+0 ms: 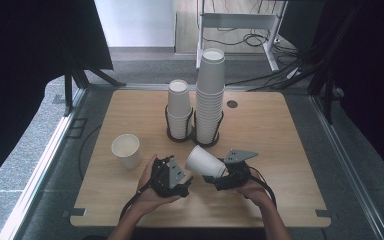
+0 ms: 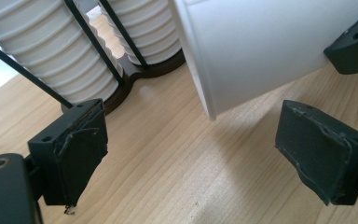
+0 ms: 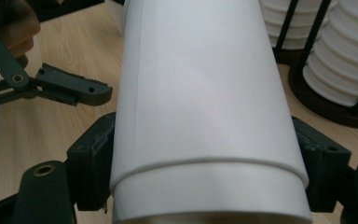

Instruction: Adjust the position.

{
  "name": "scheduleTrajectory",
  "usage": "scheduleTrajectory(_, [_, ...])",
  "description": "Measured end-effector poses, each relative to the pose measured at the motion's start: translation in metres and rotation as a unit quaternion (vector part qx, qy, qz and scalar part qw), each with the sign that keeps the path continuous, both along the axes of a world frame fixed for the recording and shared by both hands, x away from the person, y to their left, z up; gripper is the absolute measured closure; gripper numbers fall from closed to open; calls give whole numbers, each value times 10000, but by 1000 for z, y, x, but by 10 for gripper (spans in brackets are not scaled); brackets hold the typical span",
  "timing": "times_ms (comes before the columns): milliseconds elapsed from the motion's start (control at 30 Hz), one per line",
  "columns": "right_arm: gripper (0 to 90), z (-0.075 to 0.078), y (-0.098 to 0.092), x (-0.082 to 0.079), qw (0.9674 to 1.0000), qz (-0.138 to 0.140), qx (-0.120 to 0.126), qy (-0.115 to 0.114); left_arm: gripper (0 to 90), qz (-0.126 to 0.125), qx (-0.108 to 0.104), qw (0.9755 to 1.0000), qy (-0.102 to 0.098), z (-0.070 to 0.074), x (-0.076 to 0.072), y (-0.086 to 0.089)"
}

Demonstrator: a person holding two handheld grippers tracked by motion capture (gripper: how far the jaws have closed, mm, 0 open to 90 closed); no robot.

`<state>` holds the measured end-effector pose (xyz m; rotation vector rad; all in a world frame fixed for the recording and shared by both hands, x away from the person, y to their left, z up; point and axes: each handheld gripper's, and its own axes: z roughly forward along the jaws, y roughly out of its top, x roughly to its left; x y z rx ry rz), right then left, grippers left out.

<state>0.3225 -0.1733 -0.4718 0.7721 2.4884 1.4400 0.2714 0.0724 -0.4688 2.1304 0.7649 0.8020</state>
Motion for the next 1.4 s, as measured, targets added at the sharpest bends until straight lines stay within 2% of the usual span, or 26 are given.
scheduleTrajectory(133, [211,-3,-2,-3,9996,-196,200,-42,116,106,-186,9997,117,-3,0,5])
scheduleTrajectory(233, [210,-9,-5,-7,9991,-194,366,-27,130,138,-243,9994,186,-8,0,9])
scheduleTrajectory(300, [210,-10,-7,-8,9995,-213,225,-70,135,165,-254,9993,221,-12,0,11])
scheduleTrajectory(367, [210,-11,-10,-10,9992,-239,316,-45,137,200,-291,9990,258,-14,1,13])
scheduleTrajectory(467, [210,-12,-13,-12,9986,-316,413,-82,140,234,-572,9975,338,-14,2,15])
scheduleTrajectory(567, [210,-14,-13,-12,9976,-377,570,-94,140,293,-771,9960,335,-14,3,16])
scheduleTrajectory(933, [210,-22,-4,-16,9965,-461,661,-210,141,304,-883,9940,564,-19,6,19])
scheduleTrajectory(1033, [210,-21,-5,-18,9951,-517,791,-283,143,265,-1032,9921,659,-19,6,21])
scheduleTrajectory(1267, [209,-20,-7,-21,9906,-638,1131,-429,145,147,-1471,9839,1008,-17,8,25])
scheduleTrajectory(1400, [209,-21,-6,-23,9893,-645,1215,-480,147,144,-1485,9834,1028,-17,9,26])
